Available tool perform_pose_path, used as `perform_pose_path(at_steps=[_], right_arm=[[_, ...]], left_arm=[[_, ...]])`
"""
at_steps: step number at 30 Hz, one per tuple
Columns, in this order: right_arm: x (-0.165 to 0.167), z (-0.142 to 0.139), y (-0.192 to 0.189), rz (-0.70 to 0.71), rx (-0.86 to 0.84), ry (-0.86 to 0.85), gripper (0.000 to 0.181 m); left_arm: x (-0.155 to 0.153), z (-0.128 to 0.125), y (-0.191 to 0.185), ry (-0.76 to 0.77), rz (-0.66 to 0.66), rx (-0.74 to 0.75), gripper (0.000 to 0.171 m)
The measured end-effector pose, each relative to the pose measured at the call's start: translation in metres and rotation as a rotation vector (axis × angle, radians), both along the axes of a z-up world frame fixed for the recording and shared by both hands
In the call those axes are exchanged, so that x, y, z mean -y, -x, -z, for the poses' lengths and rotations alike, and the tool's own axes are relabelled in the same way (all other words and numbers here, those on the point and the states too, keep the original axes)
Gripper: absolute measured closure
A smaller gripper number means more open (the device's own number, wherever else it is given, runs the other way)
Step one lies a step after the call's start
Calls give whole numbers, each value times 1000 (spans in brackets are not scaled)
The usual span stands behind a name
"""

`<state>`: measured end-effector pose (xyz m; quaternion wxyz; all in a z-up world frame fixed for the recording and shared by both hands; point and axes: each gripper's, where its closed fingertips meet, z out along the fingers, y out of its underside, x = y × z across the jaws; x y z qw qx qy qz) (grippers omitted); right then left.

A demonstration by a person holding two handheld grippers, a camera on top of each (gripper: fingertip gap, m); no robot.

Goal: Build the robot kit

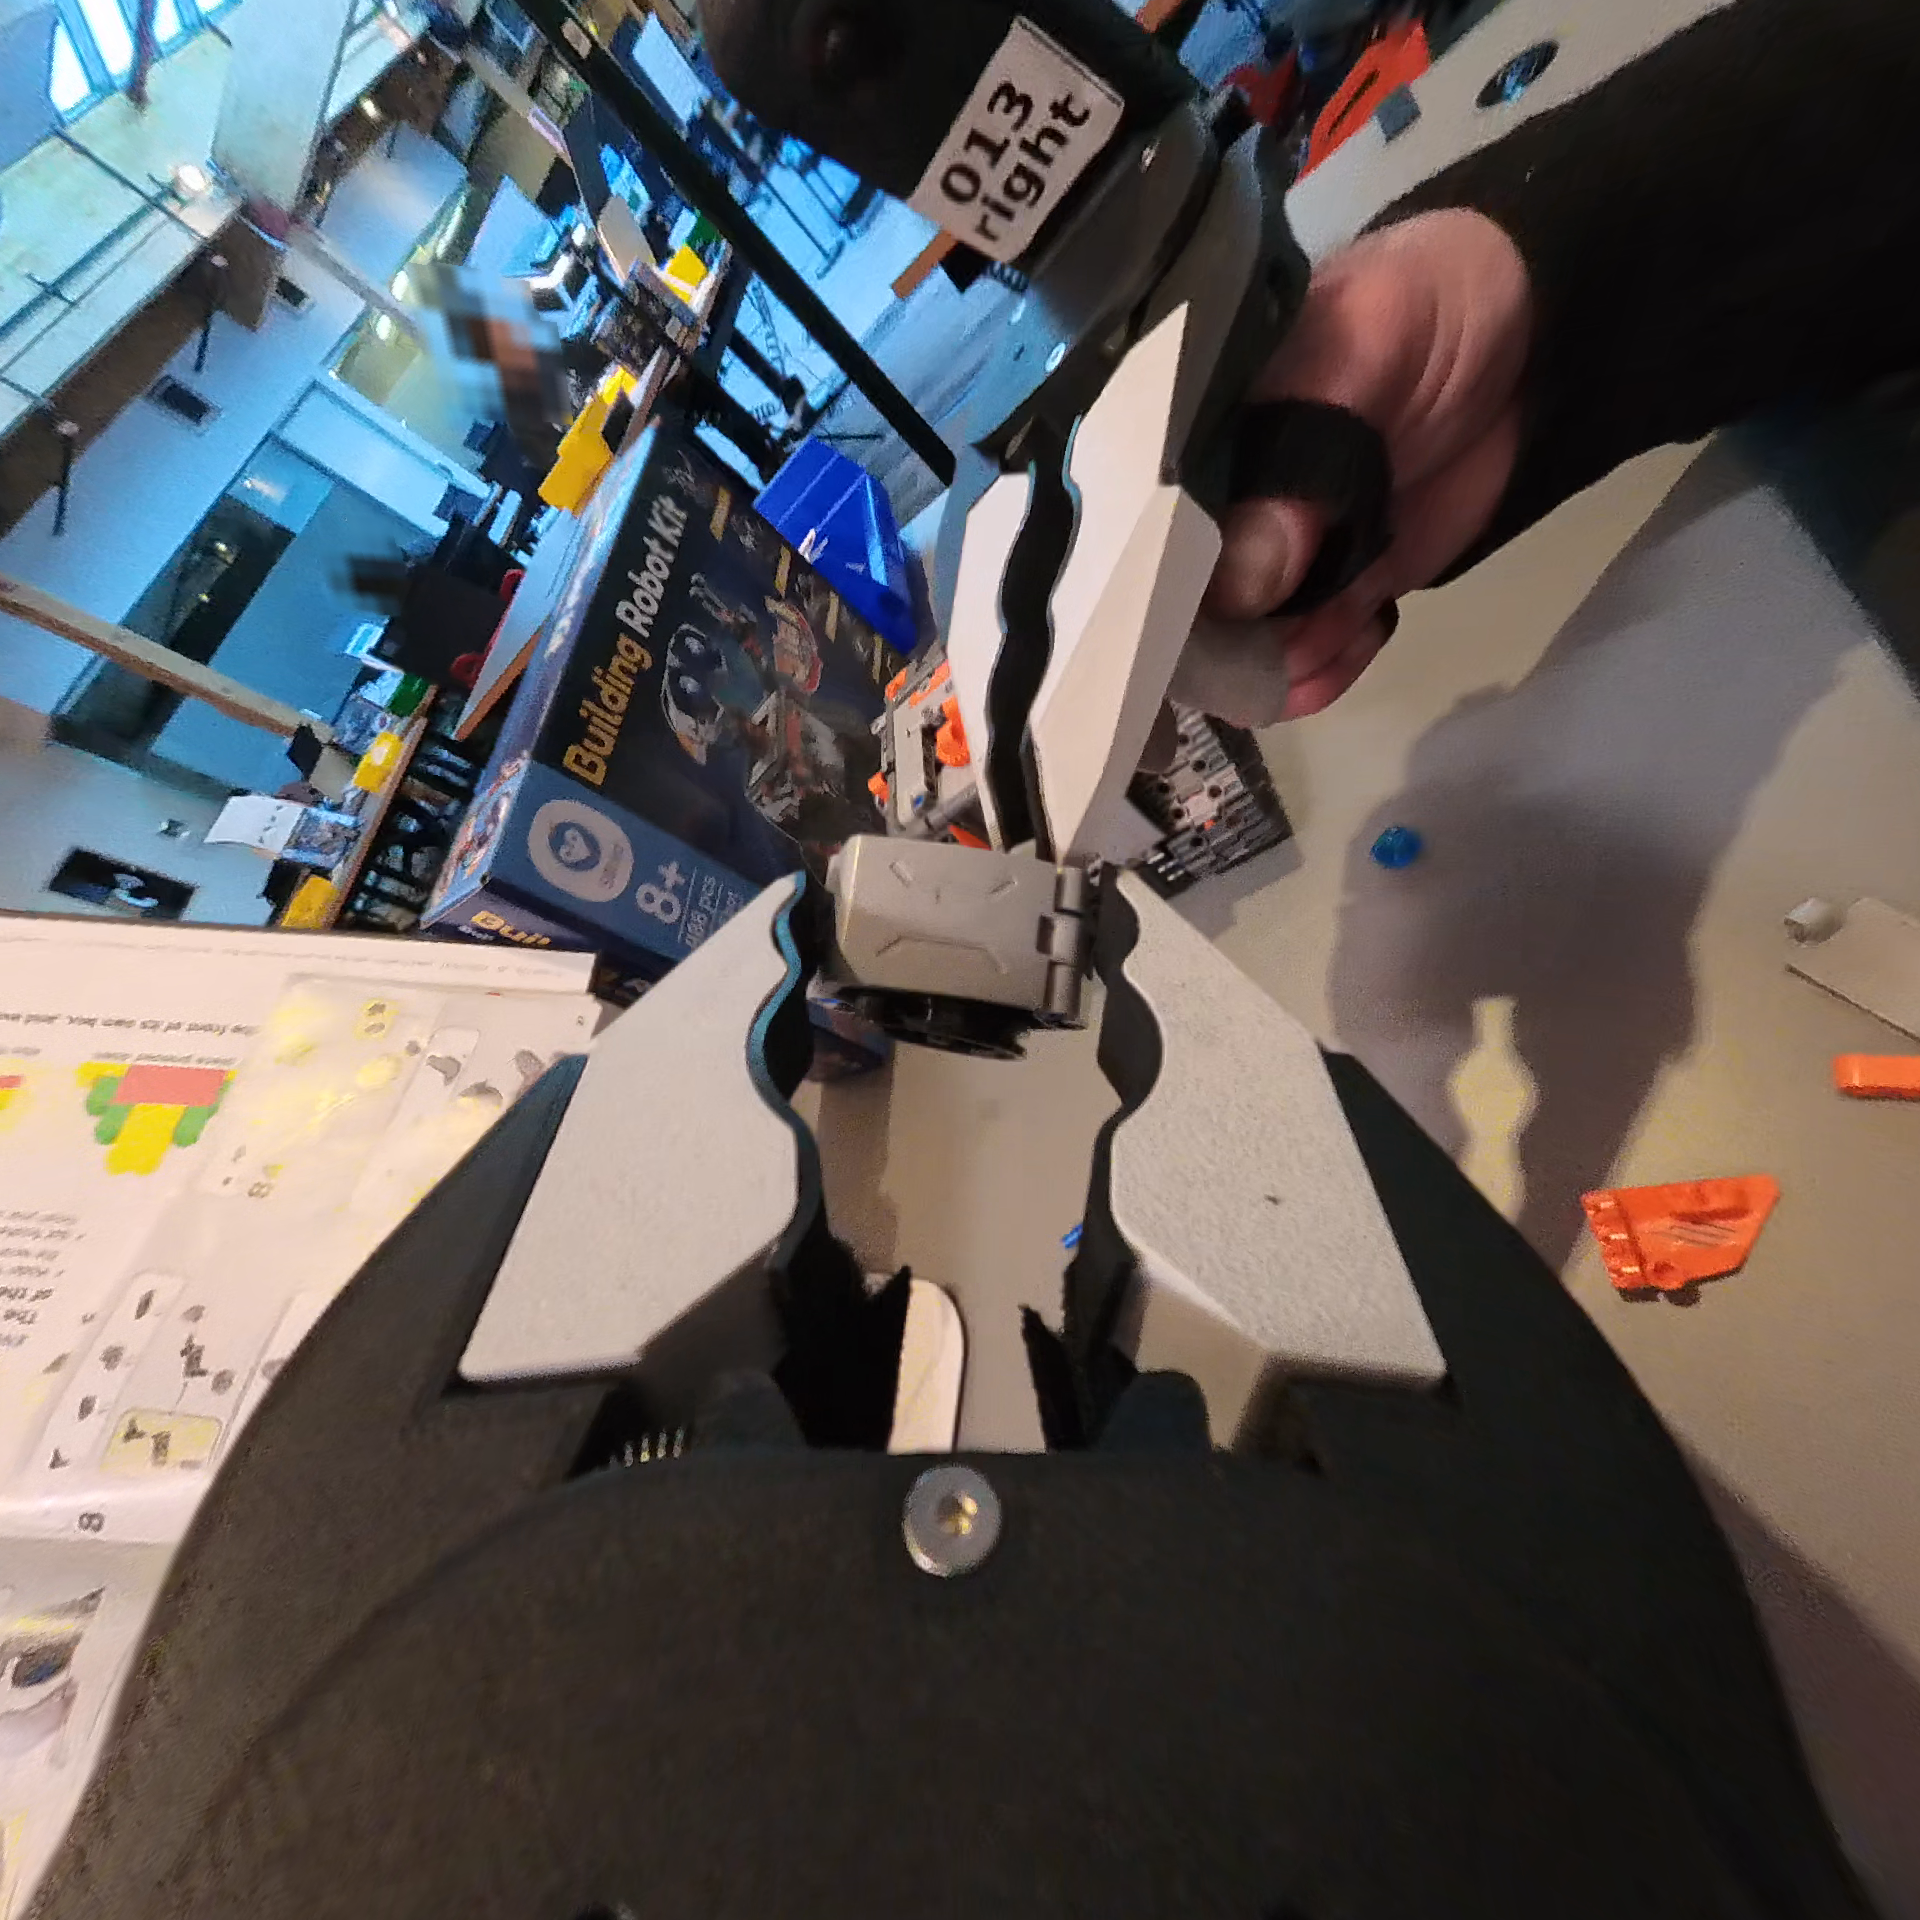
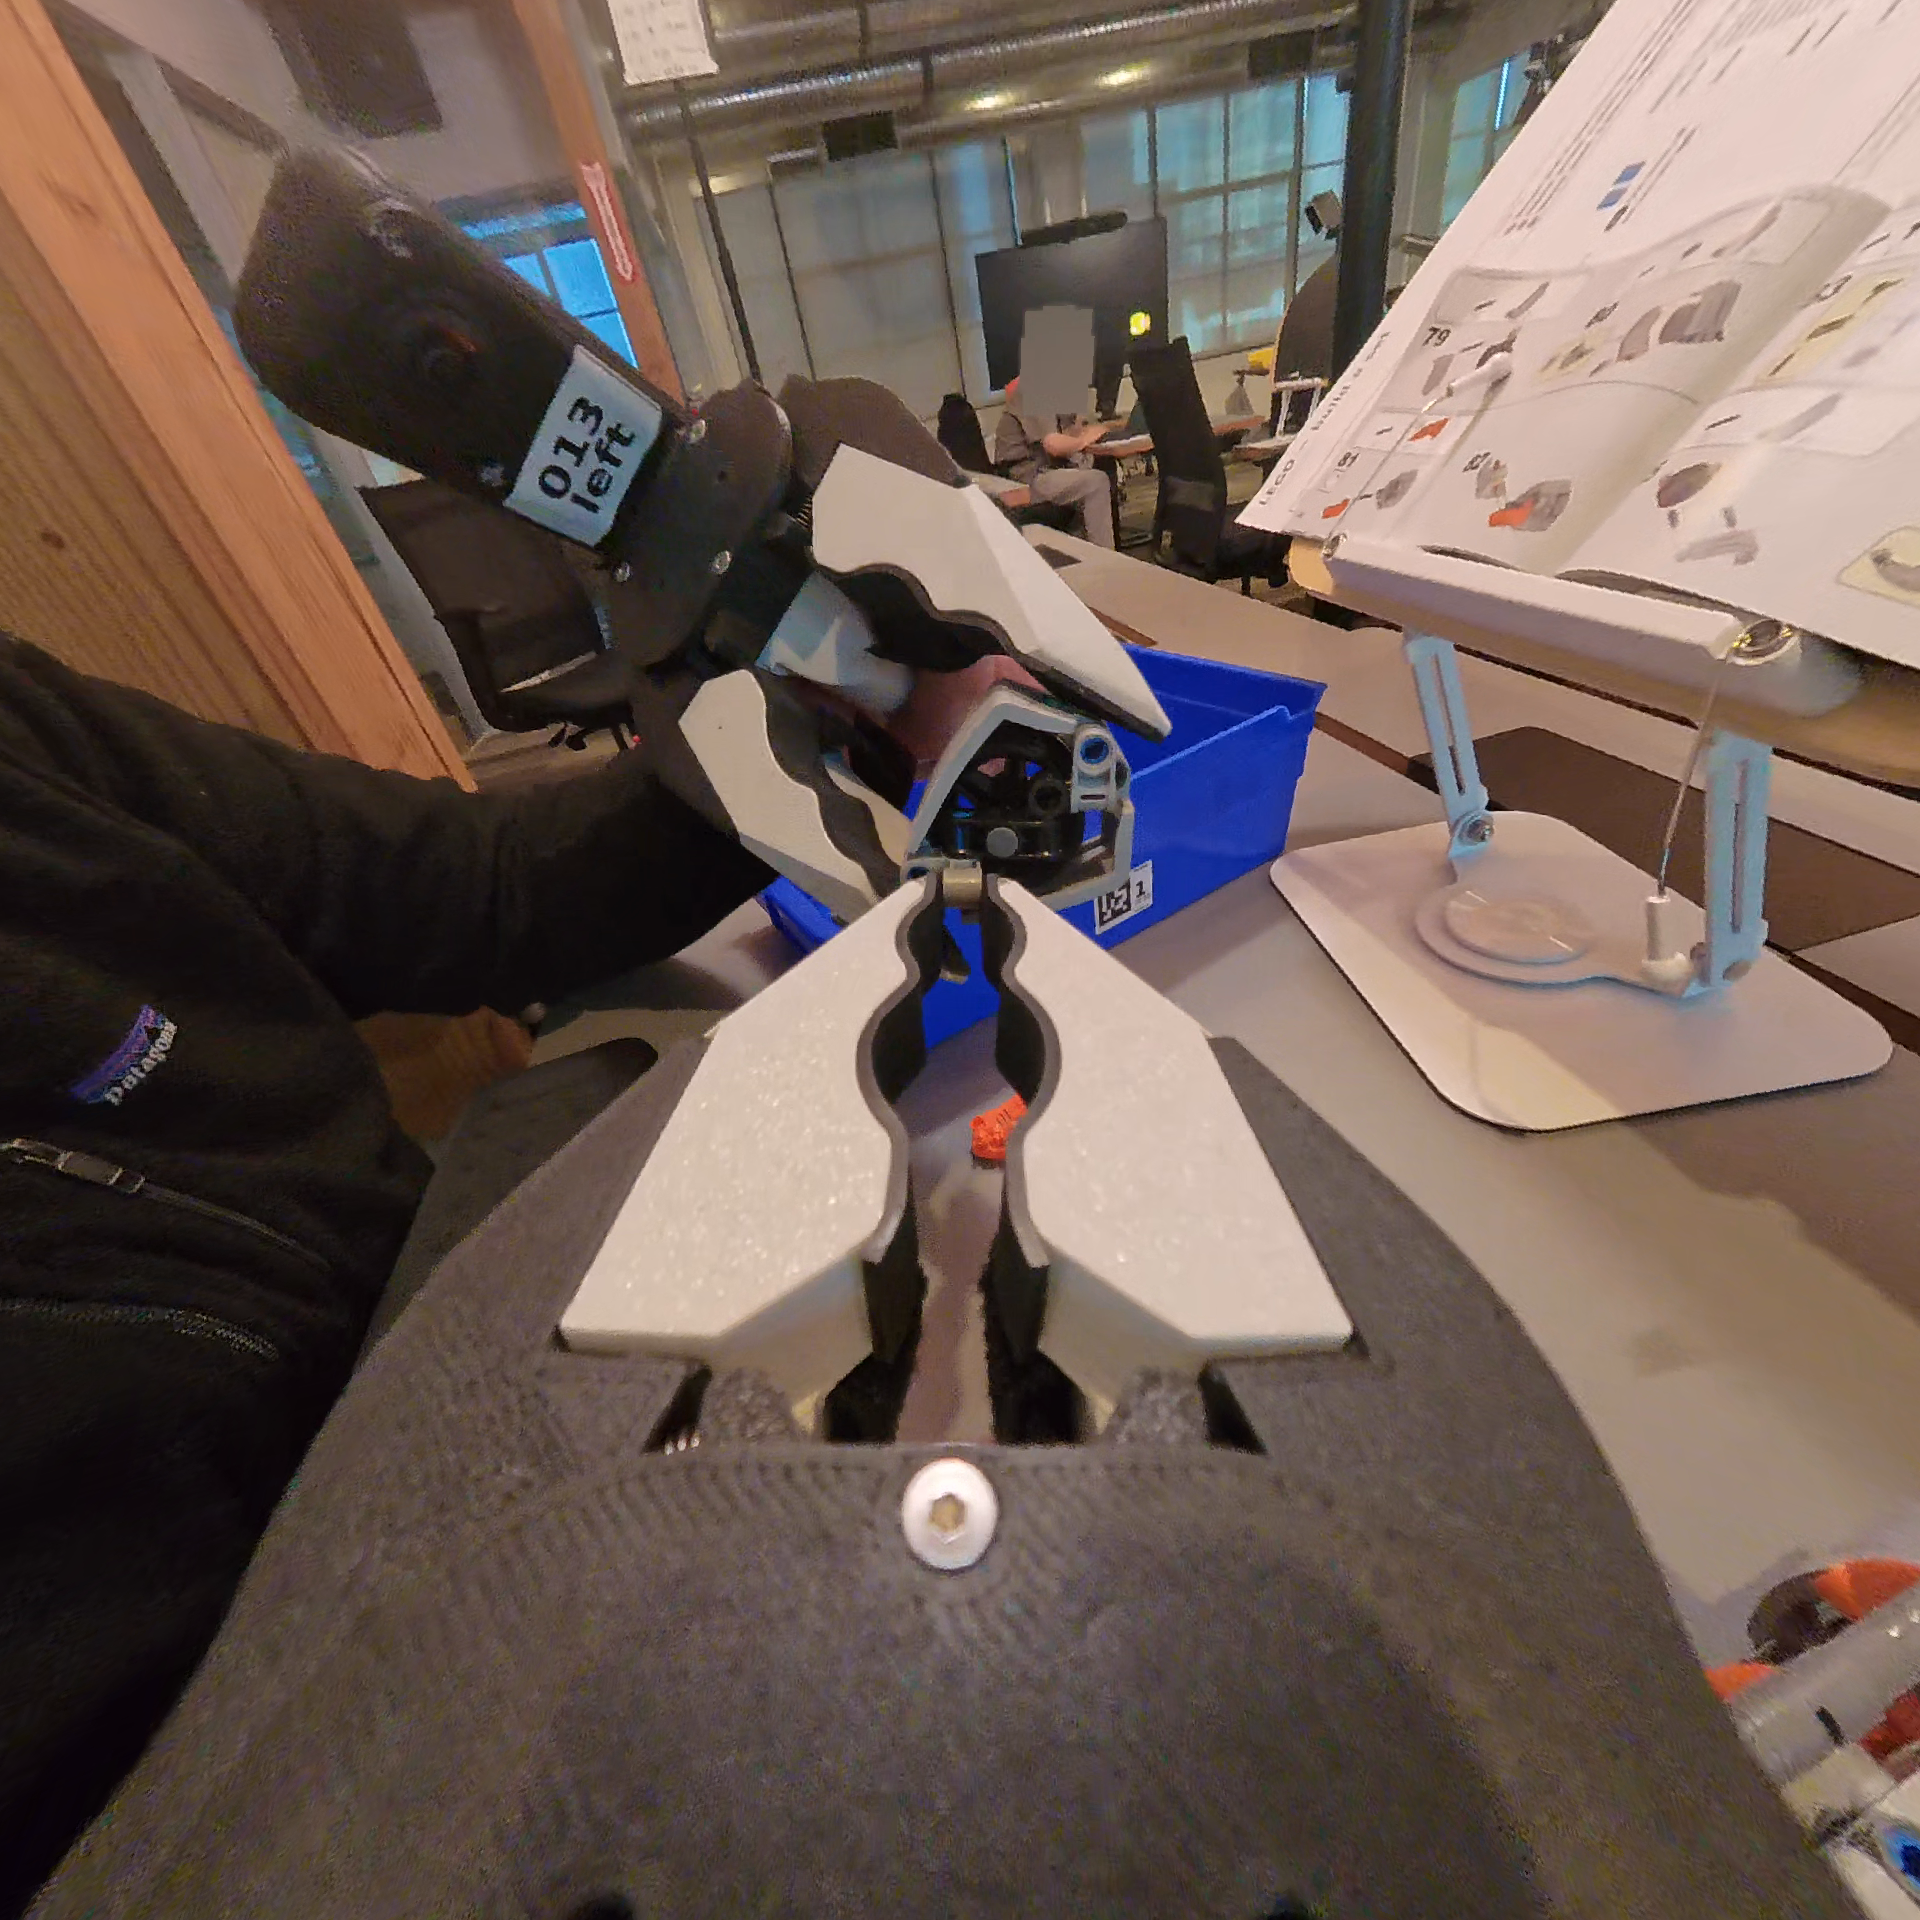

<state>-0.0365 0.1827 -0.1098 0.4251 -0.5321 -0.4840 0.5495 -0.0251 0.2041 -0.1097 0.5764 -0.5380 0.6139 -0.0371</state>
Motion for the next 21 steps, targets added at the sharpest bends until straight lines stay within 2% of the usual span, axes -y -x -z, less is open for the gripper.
perform_pose_path(at_steps=[11,17,21], right_arm=[[1,8,7,24,28,-64,177],[-2,13,9,58,56,-98,177],[0,10,10,52,35,-95,177]], left_arm=[[-2,13,12,22,-42,-75,118],[-8,21,17,-40,-82,-158,120],[-7,19,17,-24,-70,-141,120]])
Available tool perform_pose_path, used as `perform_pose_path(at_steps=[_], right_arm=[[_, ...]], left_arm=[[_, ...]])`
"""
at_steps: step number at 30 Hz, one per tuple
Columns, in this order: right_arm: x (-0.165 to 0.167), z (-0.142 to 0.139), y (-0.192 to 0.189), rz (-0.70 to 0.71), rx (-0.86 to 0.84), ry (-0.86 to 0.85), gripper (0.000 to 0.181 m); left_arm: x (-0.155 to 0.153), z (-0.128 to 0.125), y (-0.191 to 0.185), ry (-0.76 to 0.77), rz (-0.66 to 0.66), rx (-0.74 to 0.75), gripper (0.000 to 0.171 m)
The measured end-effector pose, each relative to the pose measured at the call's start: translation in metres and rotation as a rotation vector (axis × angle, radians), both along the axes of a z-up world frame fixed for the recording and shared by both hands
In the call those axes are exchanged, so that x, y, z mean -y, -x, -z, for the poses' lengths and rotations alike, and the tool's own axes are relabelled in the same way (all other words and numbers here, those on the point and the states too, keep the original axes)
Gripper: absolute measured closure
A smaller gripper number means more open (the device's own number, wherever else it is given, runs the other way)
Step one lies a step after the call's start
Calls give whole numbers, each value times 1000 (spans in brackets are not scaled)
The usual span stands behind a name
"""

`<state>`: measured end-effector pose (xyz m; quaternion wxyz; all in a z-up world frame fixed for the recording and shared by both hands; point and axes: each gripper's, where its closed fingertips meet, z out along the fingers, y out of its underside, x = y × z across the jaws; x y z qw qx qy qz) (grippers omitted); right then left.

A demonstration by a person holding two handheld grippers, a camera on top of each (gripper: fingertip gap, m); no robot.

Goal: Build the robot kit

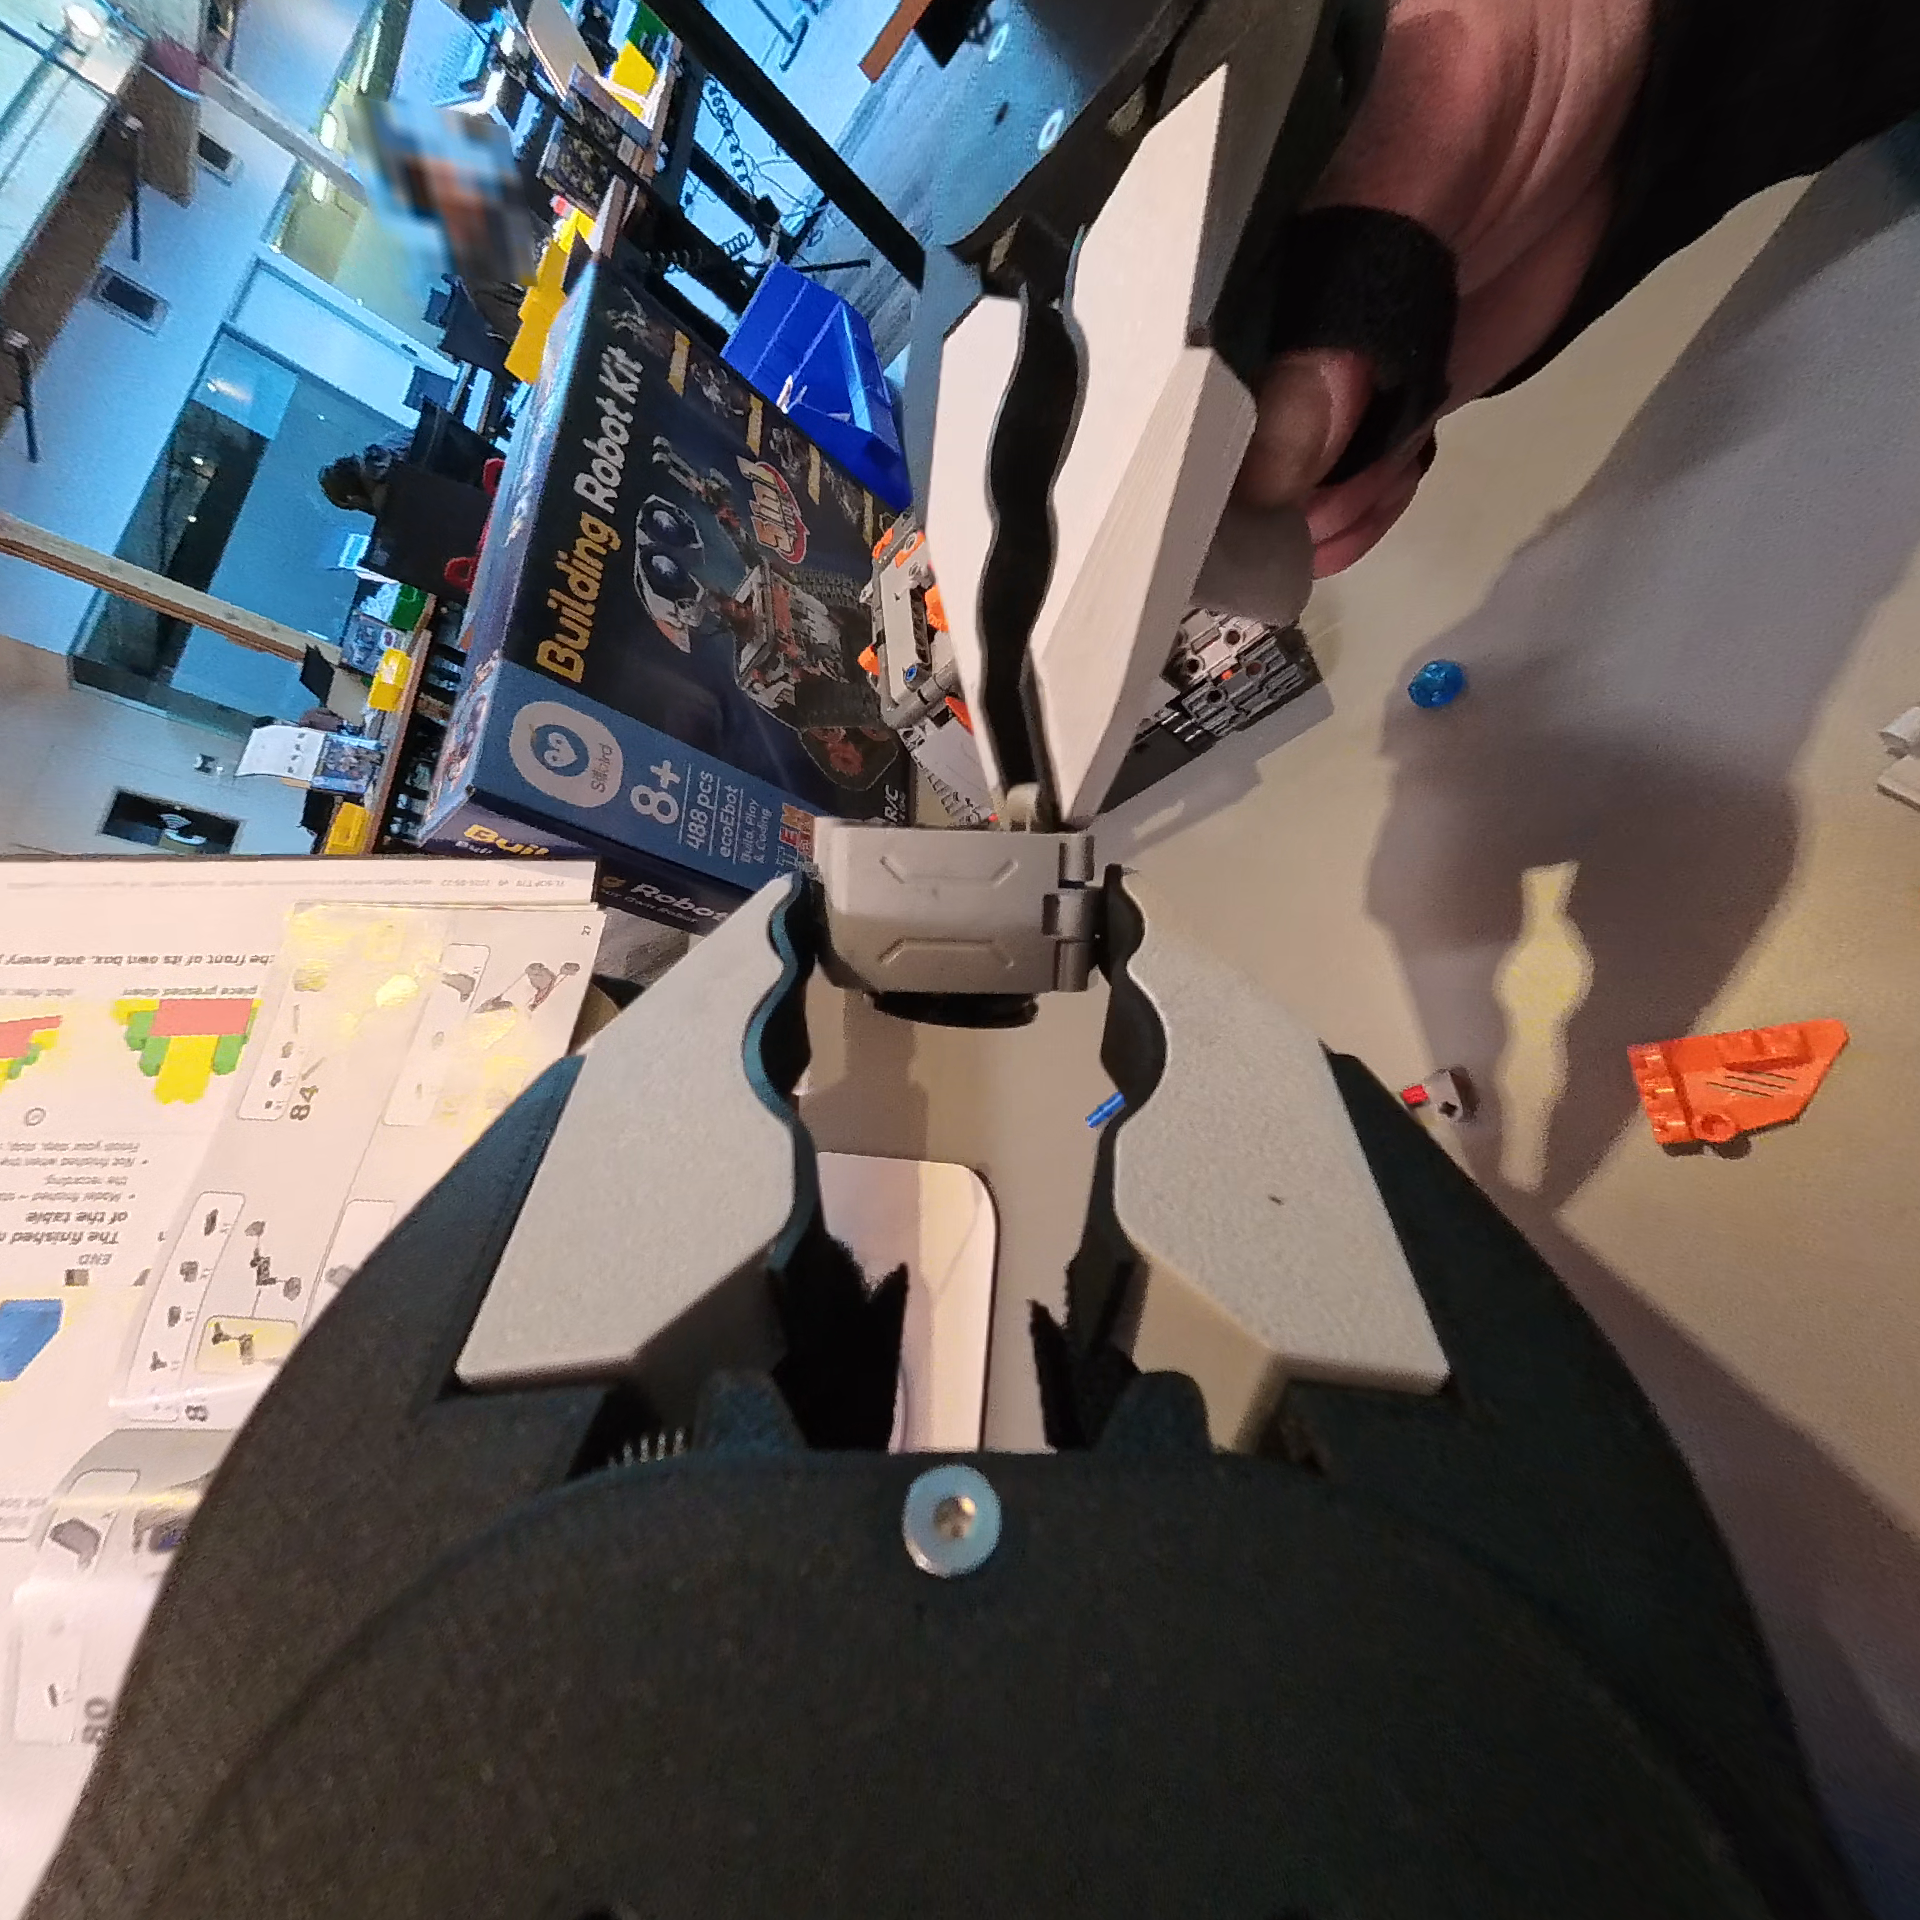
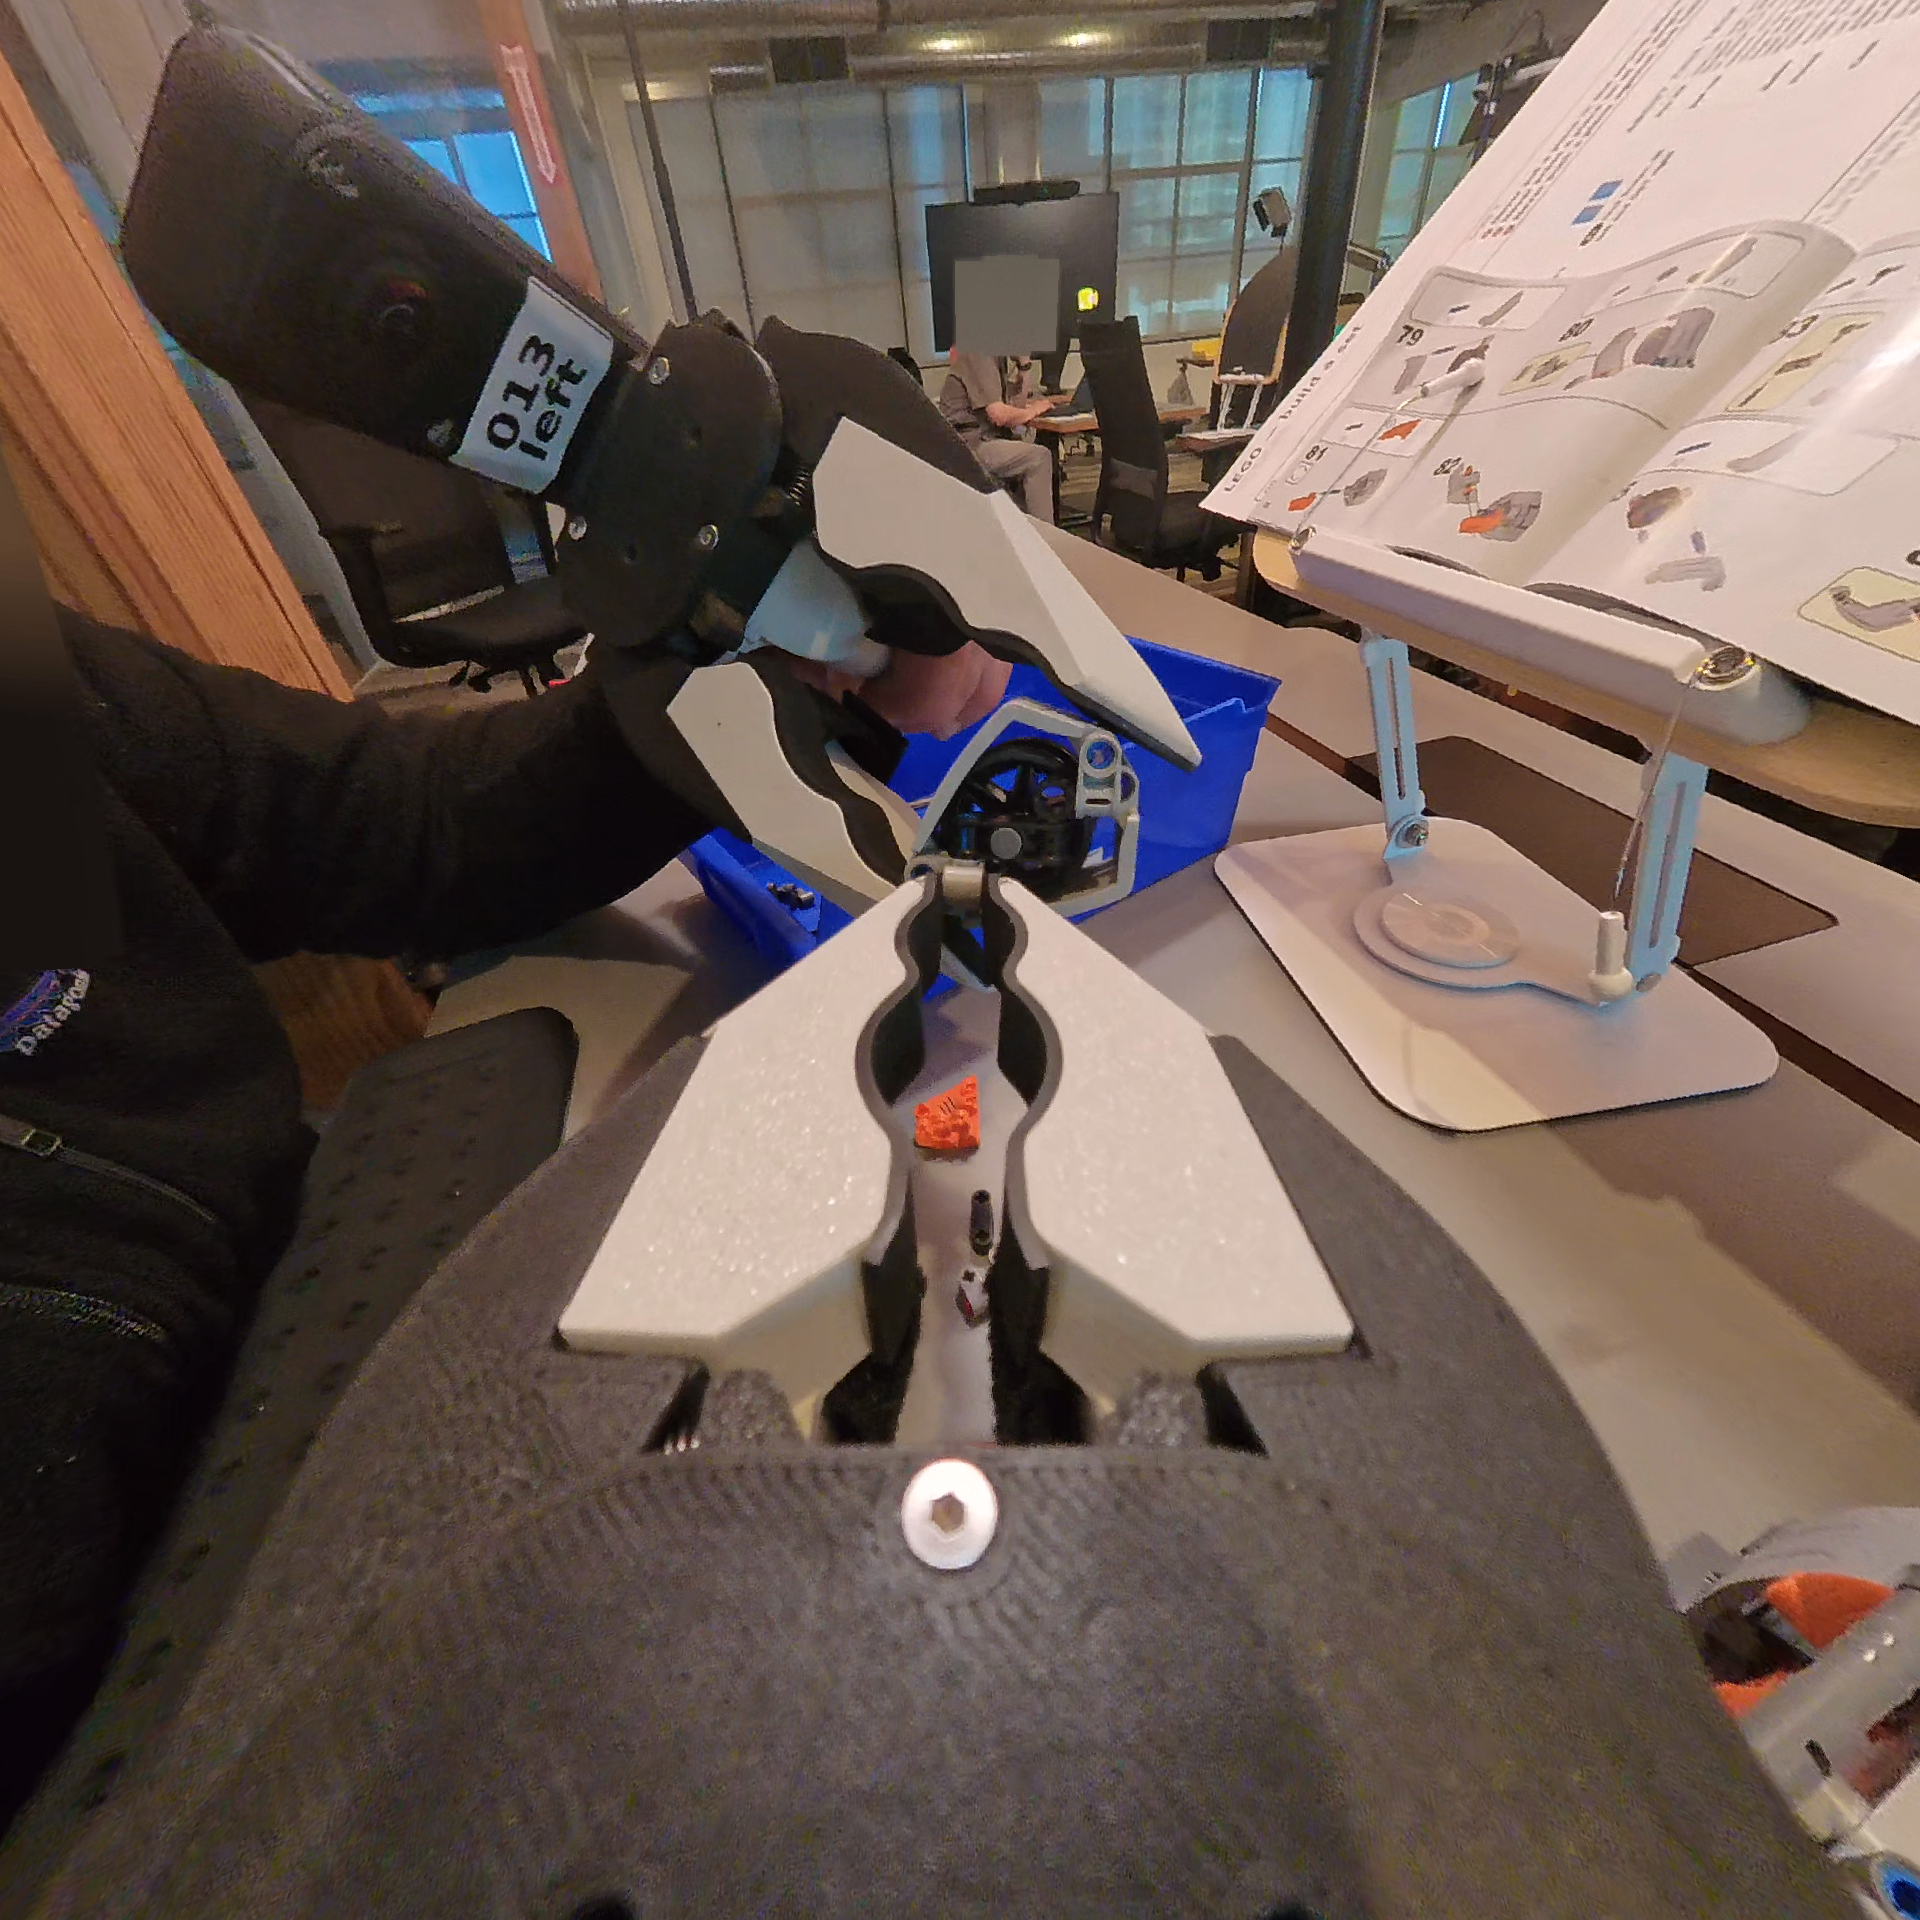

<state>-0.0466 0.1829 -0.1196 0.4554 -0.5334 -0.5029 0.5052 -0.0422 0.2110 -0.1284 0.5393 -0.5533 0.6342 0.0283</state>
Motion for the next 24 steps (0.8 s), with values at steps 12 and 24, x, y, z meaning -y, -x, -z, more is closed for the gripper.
perform_pose_path(at_steps=[12,24], right_arm=[[-2,-2,0,-4,-31,16,176],[-3,1,0,4,-10,-10,177]], left_arm=[[-4,5,2,20,-5,-13,120],[-6,8,2,3,-12,-40,119]])
